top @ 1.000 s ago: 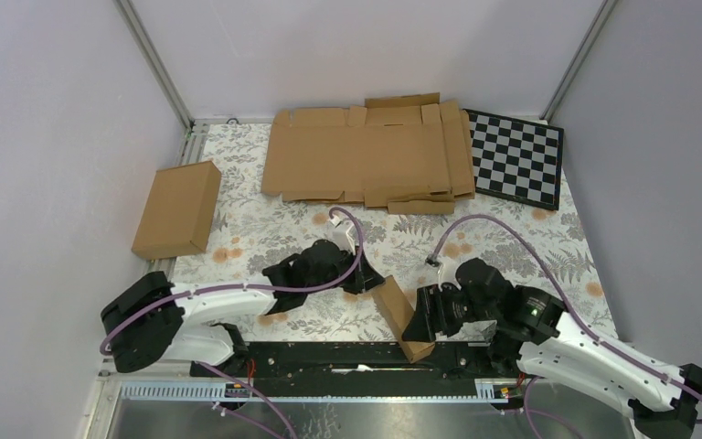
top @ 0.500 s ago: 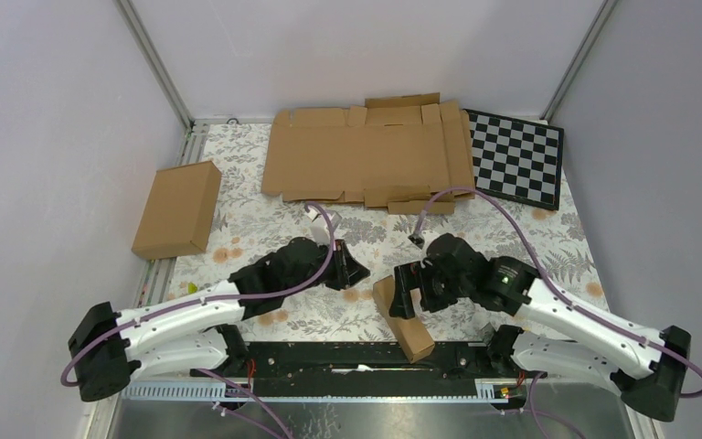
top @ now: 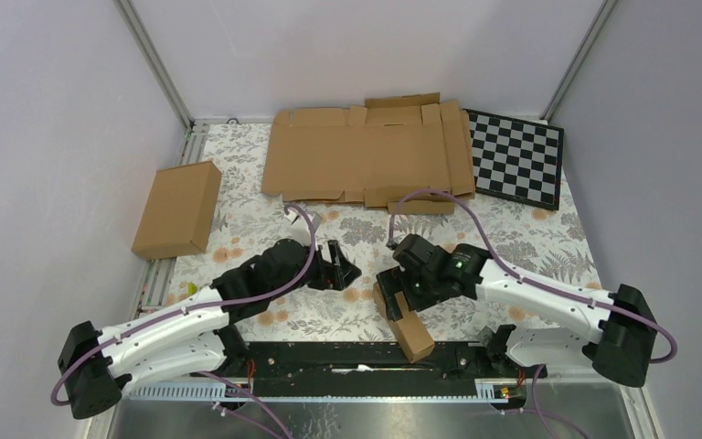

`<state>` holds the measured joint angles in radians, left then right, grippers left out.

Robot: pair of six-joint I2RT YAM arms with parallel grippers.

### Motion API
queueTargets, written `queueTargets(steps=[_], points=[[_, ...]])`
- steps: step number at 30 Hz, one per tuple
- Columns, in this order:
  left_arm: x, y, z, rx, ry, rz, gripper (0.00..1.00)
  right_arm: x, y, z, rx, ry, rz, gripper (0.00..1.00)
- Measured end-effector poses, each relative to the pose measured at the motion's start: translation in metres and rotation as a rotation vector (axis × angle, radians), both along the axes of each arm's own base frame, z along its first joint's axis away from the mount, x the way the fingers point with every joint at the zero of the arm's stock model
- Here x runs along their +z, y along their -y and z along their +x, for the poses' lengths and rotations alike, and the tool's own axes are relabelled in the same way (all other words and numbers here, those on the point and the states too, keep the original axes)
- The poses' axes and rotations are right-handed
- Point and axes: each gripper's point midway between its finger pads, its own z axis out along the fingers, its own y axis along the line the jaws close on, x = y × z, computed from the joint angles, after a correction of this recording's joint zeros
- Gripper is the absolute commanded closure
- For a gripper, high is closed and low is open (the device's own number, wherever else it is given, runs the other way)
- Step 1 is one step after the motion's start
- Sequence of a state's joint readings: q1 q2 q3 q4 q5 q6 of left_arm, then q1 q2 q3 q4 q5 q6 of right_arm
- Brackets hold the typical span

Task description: Fold the paper box

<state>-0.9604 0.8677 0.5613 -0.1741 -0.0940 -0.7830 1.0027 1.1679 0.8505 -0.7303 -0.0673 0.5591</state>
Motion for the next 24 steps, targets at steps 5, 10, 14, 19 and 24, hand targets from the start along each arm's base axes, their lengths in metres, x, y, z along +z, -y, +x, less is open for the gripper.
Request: queueTargets(steps=[5, 10, 14, 19, 24], points=[[-0.002, -0.006, 0.001, 0.01, -0.002, 0.008, 0.18, -0.013, -0.006, -0.01, 0.063, -0.031, -0.053, 0.05], [-0.001, -0.013, 0.001, 0.024, 0.002, 0.018, 0.18, -0.023, -0.006, -0.013, 0.079, -0.055, -0.097, 0.2], [0.003, -0.021, 0.001, 0.041, 0.014, 0.021, 0.18, -0.026, -0.009, -0.011, 0.081, -0.062, -0.113, 0.32], [0.009, -0.034, -0.001, 0.064, 0.035, 0.022, 0.17, -0.016, -0.025, -0.002, 0.076, -0.048, -0.088, 0.5], [0.019, -0.048, -0.005, 0.086, 0.053, 0.037, 0.15, -0.009, -0.053, 0.011, 0.076, -0.047, -0.059, 0.52]])
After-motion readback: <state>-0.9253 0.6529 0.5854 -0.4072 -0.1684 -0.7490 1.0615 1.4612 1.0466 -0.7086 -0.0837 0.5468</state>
